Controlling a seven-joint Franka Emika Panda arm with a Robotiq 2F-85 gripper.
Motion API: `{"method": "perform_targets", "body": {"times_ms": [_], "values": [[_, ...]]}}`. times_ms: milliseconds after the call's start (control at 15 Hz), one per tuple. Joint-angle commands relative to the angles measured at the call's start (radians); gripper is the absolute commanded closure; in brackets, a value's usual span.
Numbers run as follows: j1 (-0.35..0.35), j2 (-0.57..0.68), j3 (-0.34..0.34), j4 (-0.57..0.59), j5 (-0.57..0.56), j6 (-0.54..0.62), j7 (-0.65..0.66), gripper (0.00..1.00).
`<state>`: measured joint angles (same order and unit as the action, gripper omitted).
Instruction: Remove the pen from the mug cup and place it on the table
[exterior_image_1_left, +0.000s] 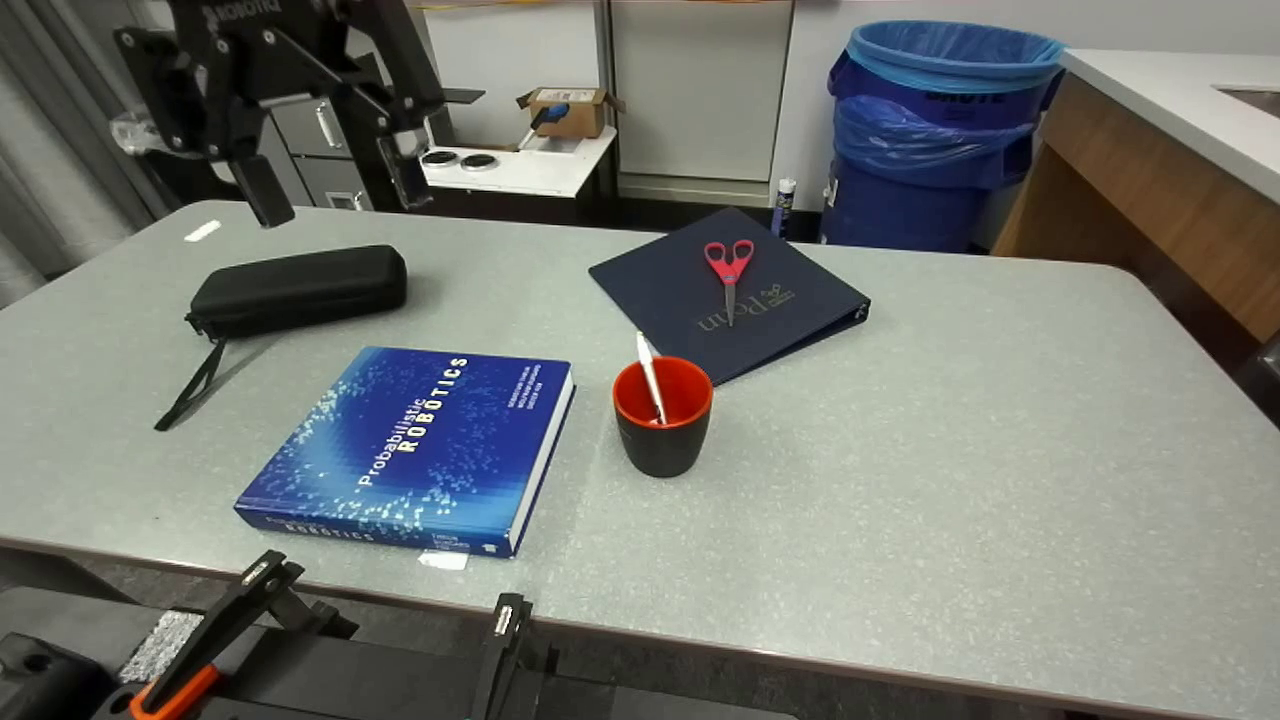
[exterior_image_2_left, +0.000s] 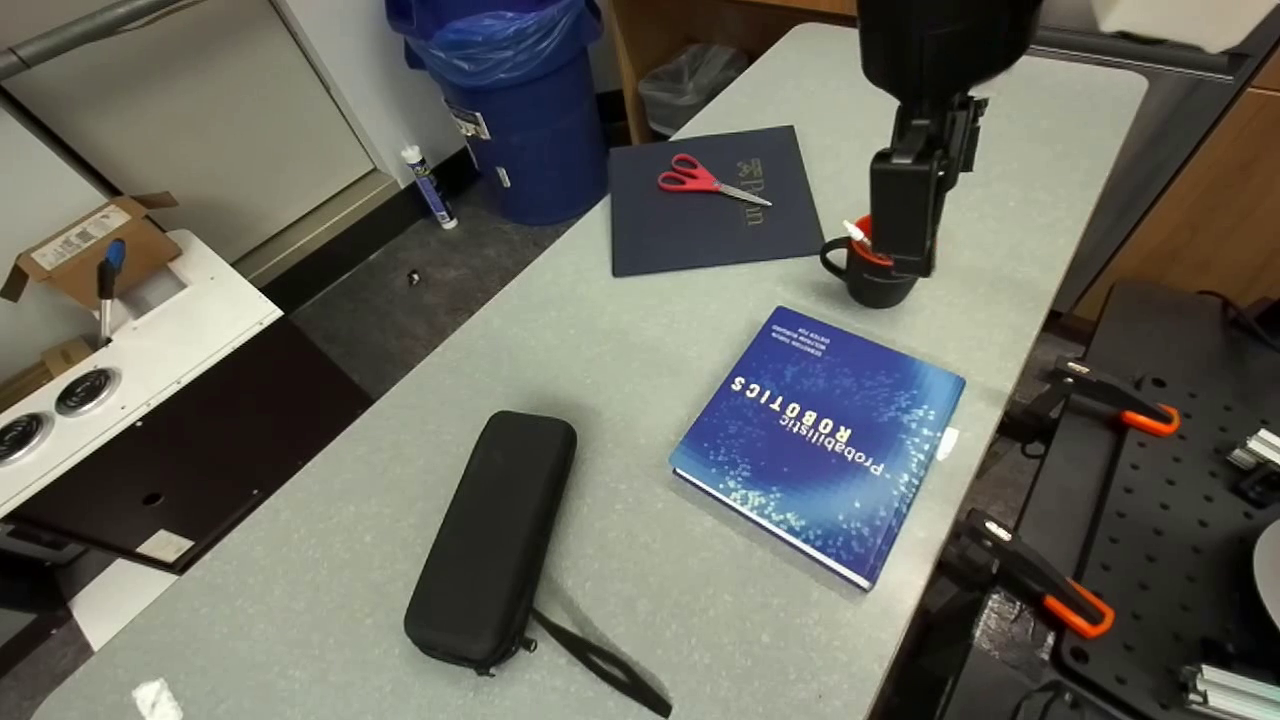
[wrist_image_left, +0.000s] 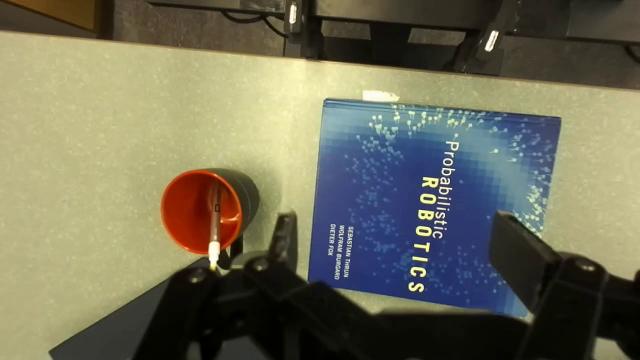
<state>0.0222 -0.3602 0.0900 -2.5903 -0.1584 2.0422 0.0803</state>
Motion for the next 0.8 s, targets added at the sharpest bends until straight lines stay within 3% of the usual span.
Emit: {"method": "perform_targets", "body": {"times_ms": [0,333,400,733], "values": [[0.007,0.000,-0.003,0.004,-0.002,-0.002,0.002,0.00],[0.010,0.013,0.001,0.013,-0.017,0.009,-0.015,0.00],[-0.020,0.040,0.004,0.011,-0.061,0.064,0.042,0.00],[-0.130,0.196,-0.098,0.040,-0.162,0.190,0.046,0.00]]}}
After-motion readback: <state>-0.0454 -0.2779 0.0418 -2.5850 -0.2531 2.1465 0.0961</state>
